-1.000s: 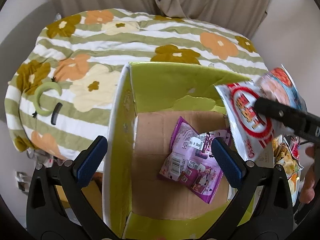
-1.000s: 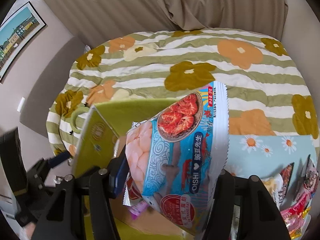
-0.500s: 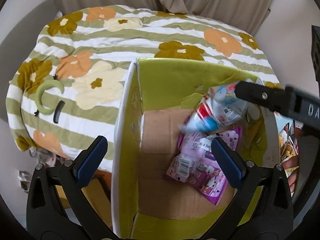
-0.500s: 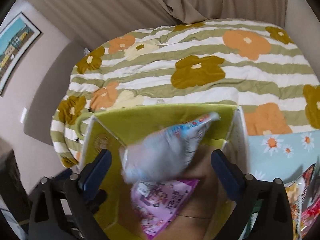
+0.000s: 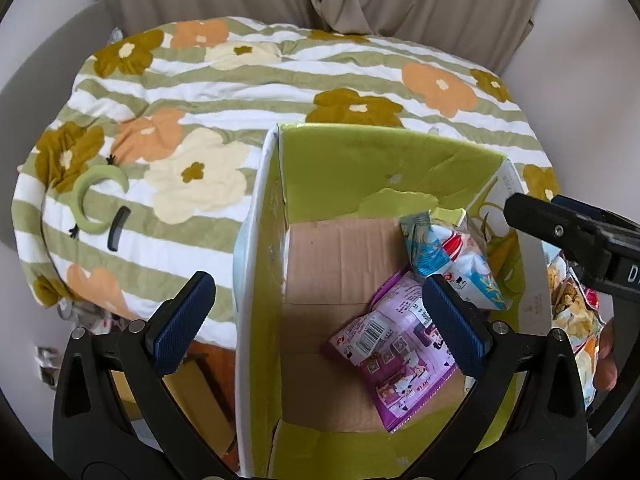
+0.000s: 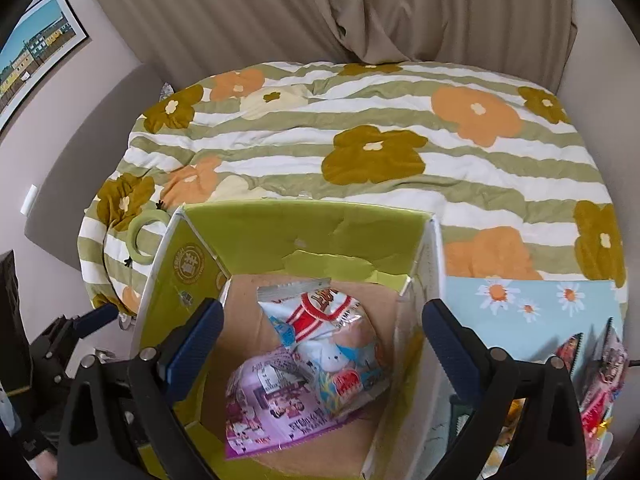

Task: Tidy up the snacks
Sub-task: 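Move both tools back from the box toward the snack pile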

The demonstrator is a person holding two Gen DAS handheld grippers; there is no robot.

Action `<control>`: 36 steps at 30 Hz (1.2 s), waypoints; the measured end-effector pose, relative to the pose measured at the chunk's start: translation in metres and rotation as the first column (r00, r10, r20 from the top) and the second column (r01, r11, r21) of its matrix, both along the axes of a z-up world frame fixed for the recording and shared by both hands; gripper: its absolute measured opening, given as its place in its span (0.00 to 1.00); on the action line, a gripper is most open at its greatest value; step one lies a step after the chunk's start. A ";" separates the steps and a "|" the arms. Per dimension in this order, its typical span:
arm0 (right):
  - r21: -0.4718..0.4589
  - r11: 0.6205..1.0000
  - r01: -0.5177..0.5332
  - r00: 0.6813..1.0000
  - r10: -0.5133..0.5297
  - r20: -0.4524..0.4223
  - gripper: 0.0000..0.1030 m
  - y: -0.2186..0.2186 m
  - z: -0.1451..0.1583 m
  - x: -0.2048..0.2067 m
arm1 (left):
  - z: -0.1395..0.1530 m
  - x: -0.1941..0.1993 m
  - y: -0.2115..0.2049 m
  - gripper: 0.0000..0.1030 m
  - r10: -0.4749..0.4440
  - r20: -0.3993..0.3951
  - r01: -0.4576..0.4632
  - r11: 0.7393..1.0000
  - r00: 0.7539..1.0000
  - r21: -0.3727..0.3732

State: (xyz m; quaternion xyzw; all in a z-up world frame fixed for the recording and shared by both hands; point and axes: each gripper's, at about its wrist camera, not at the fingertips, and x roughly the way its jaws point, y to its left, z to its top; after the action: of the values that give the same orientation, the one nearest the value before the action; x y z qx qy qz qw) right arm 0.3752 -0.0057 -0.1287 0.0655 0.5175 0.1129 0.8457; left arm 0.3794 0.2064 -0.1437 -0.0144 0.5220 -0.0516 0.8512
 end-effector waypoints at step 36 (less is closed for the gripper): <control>-0.057 0.989 0.134 0.956 -0.114 0.272 0.96 -0.258 0.090 -0.282 | 0.066 -0.258 -0.227 0.99 -0.096 0.136 0.111 0.988 0.986 -0.107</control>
State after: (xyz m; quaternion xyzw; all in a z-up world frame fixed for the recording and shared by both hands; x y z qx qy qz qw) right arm 0.0935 -0.2639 -0.0382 0.0504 0.3973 0.0482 0.9151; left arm 0.1215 -0.0201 -0.0775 -0.0325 0.4615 -0.1266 0.8775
